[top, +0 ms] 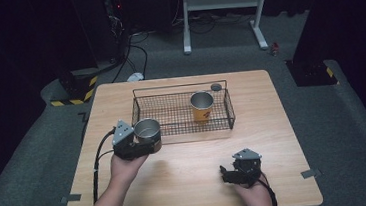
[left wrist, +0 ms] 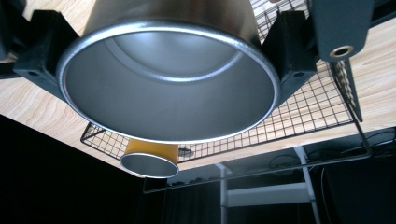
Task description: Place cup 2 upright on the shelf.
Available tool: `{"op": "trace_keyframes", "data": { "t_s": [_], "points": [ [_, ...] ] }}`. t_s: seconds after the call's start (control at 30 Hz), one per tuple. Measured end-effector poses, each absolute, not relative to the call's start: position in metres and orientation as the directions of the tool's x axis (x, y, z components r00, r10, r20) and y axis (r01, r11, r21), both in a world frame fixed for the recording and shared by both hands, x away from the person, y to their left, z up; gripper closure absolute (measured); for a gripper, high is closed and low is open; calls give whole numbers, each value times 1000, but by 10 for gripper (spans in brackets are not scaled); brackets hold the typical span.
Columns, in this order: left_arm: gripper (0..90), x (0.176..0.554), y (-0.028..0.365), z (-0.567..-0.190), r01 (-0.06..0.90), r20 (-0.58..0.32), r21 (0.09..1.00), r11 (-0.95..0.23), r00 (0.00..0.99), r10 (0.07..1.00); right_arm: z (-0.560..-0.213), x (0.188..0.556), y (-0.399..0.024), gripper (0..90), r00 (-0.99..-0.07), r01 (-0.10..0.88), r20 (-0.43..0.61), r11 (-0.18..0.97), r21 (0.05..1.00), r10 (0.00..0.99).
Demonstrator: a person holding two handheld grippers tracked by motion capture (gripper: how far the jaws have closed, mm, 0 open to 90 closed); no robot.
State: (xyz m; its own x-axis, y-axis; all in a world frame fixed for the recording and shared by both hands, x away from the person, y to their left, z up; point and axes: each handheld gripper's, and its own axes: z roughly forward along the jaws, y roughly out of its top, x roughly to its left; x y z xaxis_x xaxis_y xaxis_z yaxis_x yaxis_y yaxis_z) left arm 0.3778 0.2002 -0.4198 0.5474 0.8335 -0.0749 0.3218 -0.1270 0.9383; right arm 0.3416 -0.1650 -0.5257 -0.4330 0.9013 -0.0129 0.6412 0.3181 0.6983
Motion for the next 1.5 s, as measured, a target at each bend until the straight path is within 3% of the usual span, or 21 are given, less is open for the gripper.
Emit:
{"op": "trace_keyframes", "data": {
  "t_s": [1.5],
  "points": [
    [185, 466, 170, -399, 350, -57, 927, -132, 482, 874, -526, 341, -165, 89, -434, 643, -9, 317, 697, 901]
  ]
}}
